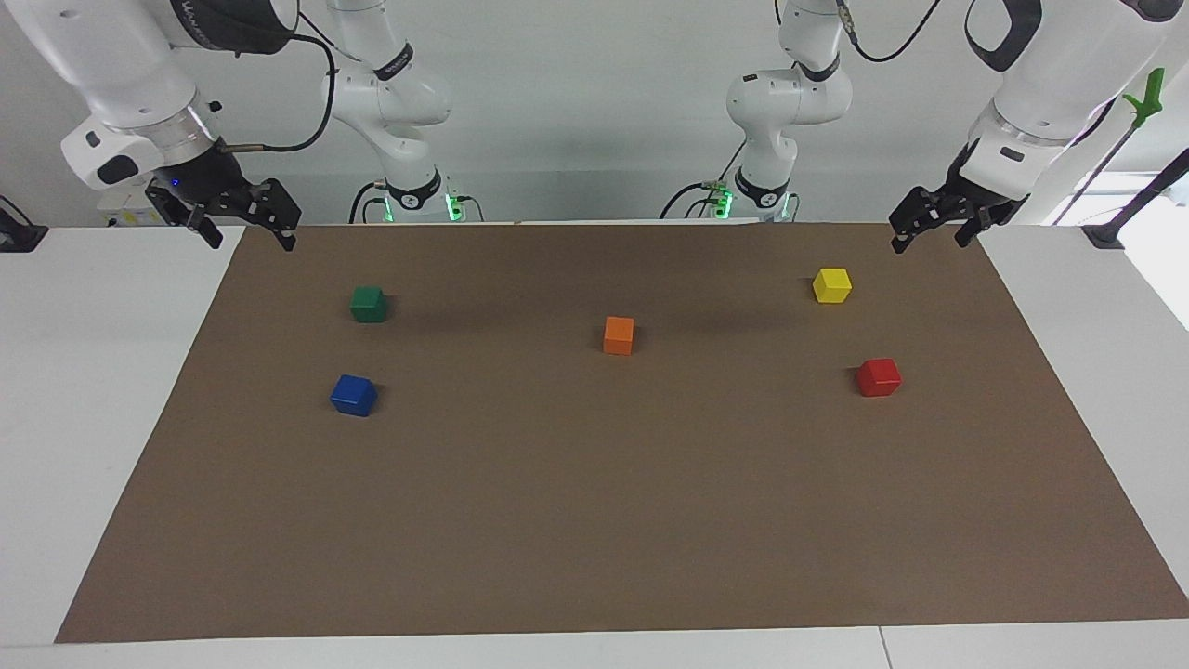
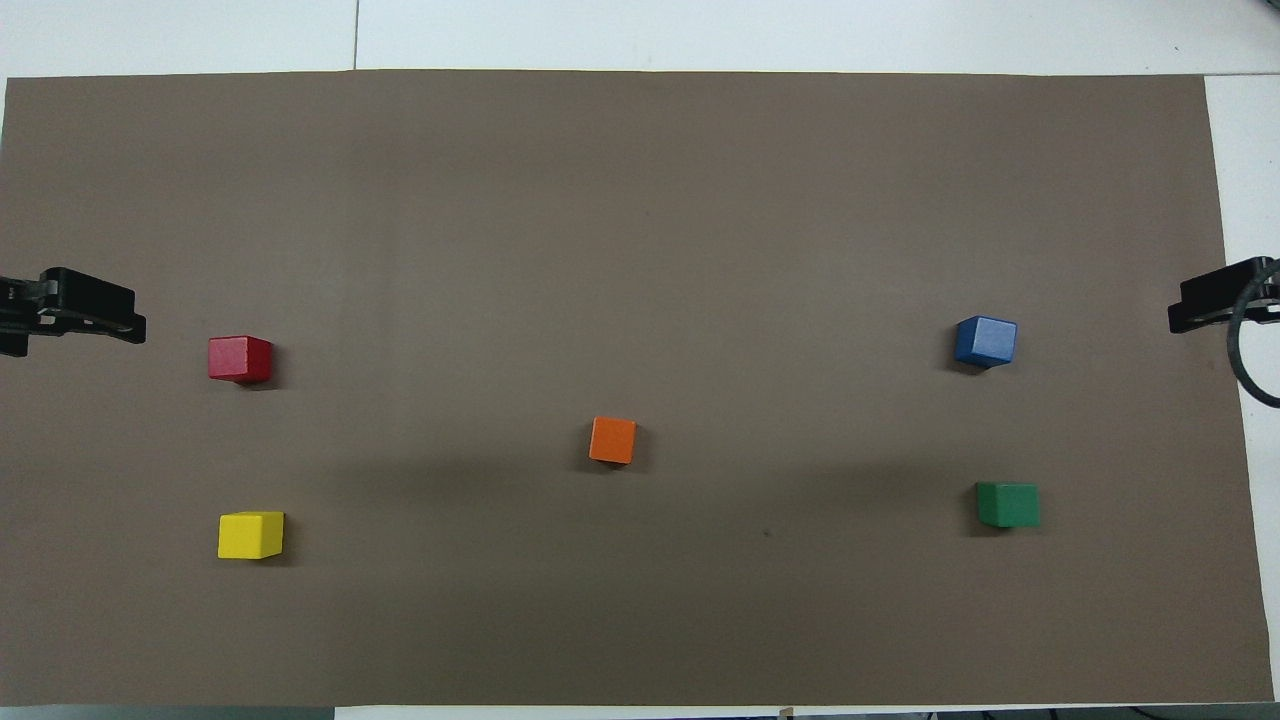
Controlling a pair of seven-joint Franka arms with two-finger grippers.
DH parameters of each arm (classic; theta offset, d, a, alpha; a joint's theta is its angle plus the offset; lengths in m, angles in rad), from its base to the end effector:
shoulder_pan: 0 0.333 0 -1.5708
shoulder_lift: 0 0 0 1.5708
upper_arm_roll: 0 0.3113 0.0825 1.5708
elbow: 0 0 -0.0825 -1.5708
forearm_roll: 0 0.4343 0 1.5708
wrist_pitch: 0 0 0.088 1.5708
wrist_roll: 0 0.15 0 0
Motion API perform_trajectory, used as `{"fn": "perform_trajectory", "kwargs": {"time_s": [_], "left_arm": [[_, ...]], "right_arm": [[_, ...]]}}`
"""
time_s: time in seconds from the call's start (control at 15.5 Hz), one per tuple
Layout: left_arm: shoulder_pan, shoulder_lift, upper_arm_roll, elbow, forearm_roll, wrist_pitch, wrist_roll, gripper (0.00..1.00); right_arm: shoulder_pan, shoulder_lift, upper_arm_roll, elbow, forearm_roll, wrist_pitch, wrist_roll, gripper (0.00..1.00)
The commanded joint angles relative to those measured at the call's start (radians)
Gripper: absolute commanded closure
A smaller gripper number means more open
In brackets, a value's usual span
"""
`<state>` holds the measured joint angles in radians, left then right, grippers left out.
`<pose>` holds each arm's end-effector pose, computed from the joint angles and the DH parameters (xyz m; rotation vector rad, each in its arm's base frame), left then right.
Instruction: Transfer red block to right arm and stack on blue block
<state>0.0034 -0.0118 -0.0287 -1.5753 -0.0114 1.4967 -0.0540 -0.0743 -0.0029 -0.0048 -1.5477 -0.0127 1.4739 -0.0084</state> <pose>0.5901 -0.0168 0.5754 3.1311 0.0442 -0.1052 0.5888 -0.0487 0.5825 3.1281 -0.1118 -0.1118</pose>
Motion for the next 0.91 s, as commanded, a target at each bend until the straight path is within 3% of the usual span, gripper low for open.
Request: {"fn": "perform_trajectory", "kwargs": {"time_s": [0.0,0.39,0.52,0.71,0.84], "left_arm": [[-0.011,0.013,0.016,0.032,-0.016,-0.017,0.019,0.0],[-0.034,-0.014,0.033,-0.009,-0.004,-0.009,0.013,0.0],[-0.01,-0.051,0.032,-0.076,-0.004,0.023,0.006,0.0],[0.027,-0.099,0.032,-0.28,-0.004,0.262,0.061,0.0],[0.062,-0.083,0.032,-0.369,-0.004,0.385,0.124,0.0]], "right_arm": [[-0.018,-0.005,0.009,-0.009,-0.018,-0.003,-0.019,0.0],[-0.018,-0.006,0.009,-0.011,-0.018,-0.003,-0.018,0.0],[-0.019,-0.006,0.009,-0.011,-0.018,-0.004,-0.018,0.0],[-0.018,-0.006,0.009,-0.011,-0.018,-0.004,-0.016,0.0],[-0.018,-0.008,0.009,-0.018,-0.018,-0.004,-0.022,0.0]]}}
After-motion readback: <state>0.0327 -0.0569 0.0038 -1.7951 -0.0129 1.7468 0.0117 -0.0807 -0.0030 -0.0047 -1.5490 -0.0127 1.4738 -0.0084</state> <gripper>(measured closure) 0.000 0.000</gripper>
